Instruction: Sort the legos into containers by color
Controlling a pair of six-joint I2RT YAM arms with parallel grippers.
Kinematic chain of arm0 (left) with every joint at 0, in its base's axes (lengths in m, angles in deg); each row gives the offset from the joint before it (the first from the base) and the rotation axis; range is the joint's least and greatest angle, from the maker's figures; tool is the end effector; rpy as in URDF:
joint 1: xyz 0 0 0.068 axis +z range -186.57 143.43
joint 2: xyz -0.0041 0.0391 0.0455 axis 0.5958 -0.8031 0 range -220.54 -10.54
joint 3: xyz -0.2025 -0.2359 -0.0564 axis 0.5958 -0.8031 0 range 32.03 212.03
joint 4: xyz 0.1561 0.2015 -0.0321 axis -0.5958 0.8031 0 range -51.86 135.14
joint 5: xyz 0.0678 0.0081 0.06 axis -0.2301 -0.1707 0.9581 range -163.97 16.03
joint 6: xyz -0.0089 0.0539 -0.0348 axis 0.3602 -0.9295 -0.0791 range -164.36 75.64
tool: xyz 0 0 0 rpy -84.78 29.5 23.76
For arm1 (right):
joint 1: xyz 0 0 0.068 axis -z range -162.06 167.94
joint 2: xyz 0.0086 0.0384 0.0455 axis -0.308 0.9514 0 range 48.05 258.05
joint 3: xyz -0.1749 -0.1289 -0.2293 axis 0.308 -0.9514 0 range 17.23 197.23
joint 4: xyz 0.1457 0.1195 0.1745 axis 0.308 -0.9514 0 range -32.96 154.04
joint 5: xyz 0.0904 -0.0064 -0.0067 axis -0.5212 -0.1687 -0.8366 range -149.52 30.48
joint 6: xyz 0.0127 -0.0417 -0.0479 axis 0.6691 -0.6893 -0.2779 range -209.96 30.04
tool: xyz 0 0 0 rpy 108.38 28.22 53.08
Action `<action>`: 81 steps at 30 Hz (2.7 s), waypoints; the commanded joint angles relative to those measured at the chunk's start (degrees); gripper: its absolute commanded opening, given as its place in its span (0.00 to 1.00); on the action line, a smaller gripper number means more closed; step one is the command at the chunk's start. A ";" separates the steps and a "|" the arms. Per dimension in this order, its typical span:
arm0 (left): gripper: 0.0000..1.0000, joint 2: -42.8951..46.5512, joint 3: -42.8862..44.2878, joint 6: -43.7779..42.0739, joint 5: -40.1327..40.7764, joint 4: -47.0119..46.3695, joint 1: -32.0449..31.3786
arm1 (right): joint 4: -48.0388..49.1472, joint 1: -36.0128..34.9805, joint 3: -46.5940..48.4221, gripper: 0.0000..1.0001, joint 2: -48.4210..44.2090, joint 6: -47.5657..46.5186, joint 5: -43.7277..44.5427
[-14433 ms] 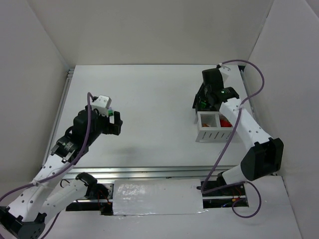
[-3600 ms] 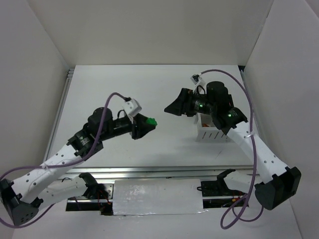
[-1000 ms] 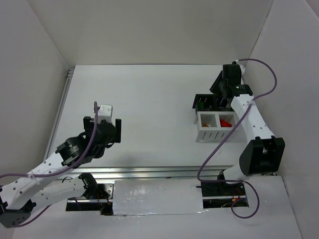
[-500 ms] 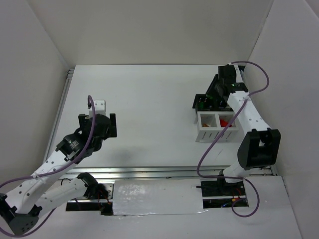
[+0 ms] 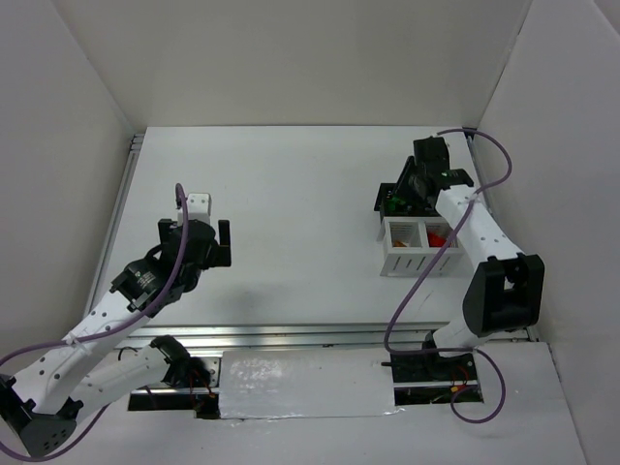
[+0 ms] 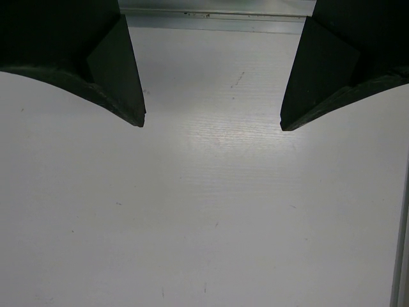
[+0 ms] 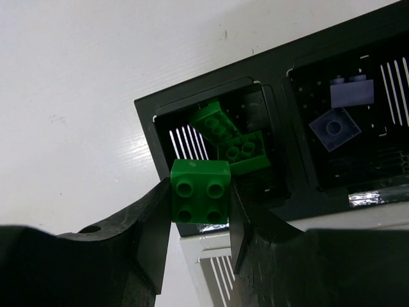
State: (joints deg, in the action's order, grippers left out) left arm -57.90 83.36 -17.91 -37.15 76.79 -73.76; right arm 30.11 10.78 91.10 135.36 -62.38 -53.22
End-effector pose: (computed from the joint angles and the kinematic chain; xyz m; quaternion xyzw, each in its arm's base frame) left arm 0.1303 -0.0609 0.3518 -0.0673 0.8504 0.0054 0.5218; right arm 0.3351 0.0365 0.3326 0.1845 0.9119 0.0595 0.3617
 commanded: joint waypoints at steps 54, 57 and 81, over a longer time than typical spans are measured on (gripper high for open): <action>1.00 0.95 -1.06 -2.99 -2.80 -4.11 0.28 | 1.59 -2.33 2.51 0.27 -1.09 -2.26 -0.42; 1.00 0.51 -1.06 -3.17 -3.07 -4.20 0.28 | 1.06 -2.42 3.04 0.27 -0.56 -2.26 2.39; 0.99 -0.73 5.53 7.38 3.35 0.19 11.86 | -3.68 -5.93 0.41 1.00 -25.05 -4.10 4.94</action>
State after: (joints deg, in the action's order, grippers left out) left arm -59.80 84.78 -14.39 -35.95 76.99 -65.13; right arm 27.92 6.49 92.28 120.21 -64.74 -49.70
